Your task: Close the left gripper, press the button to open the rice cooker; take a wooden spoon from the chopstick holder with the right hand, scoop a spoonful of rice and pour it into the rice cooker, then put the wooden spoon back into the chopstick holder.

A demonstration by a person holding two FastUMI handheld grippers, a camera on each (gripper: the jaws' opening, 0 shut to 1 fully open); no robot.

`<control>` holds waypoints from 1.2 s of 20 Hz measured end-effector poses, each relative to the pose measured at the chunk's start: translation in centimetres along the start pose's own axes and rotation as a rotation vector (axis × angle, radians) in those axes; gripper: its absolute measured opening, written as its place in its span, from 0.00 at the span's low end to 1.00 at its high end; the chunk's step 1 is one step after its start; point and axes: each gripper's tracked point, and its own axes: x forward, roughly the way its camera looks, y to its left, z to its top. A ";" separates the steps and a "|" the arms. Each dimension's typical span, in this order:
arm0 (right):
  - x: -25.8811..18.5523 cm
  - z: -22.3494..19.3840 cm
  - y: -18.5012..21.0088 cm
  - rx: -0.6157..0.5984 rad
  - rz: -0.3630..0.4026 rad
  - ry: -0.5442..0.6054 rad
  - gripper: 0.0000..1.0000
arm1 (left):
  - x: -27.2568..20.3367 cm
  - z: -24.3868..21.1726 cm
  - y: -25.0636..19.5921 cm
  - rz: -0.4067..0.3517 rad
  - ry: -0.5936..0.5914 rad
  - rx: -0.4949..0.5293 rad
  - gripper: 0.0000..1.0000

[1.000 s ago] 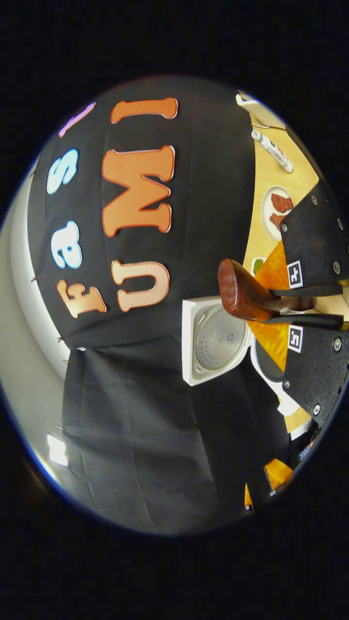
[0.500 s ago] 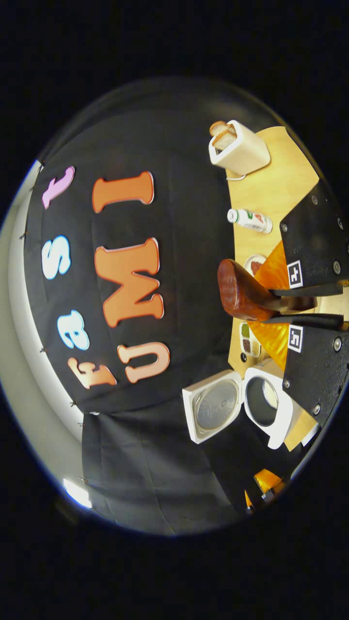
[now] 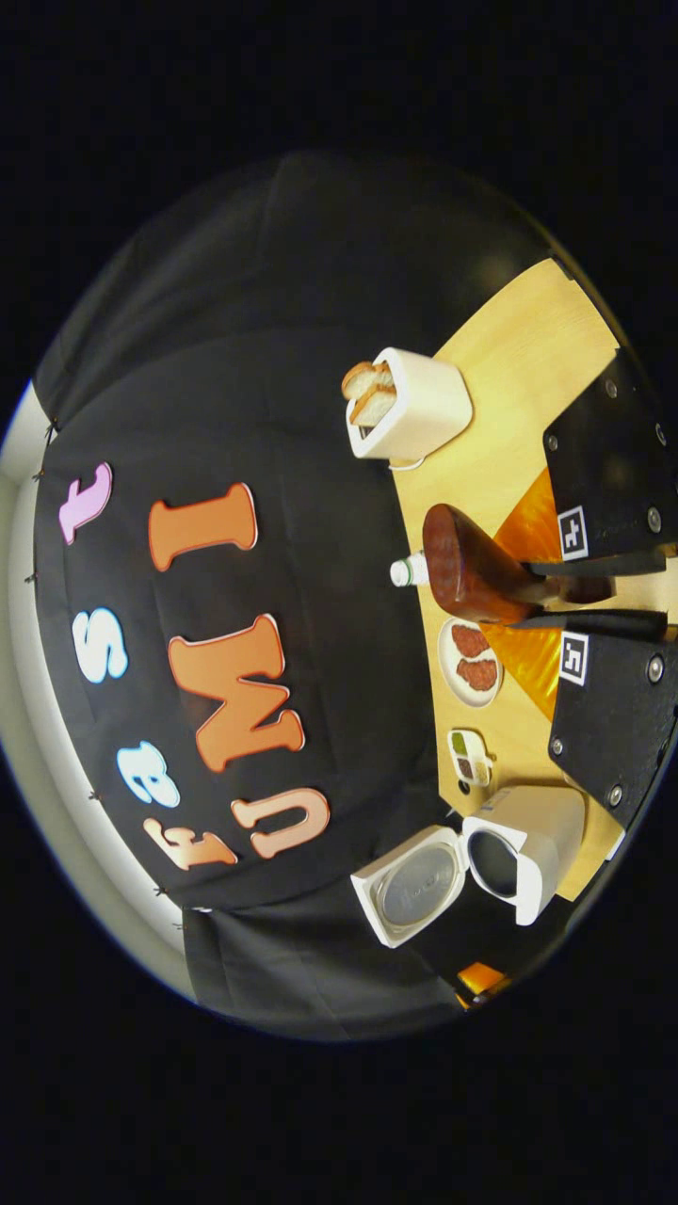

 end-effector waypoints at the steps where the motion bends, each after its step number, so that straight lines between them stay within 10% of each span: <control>1: -0.1 -0.5 -0.9 0.014 -0.019 0.008 0.13 | 0.2 0.4 0.1 0.007 -0.004 -0.003 1.00; 13: 2.7 -9.1 -7.4 0.267 -0.196 0.107 0.14 | 1.3 2.9 1.9 0.079 -0.054 0.003 1.00; 24: 3.9 -11.5 -7.9 0.425 -0.140 0.125 0.19 | 3.3 4.6 3.8 0.109 -0.067 0.013 1.00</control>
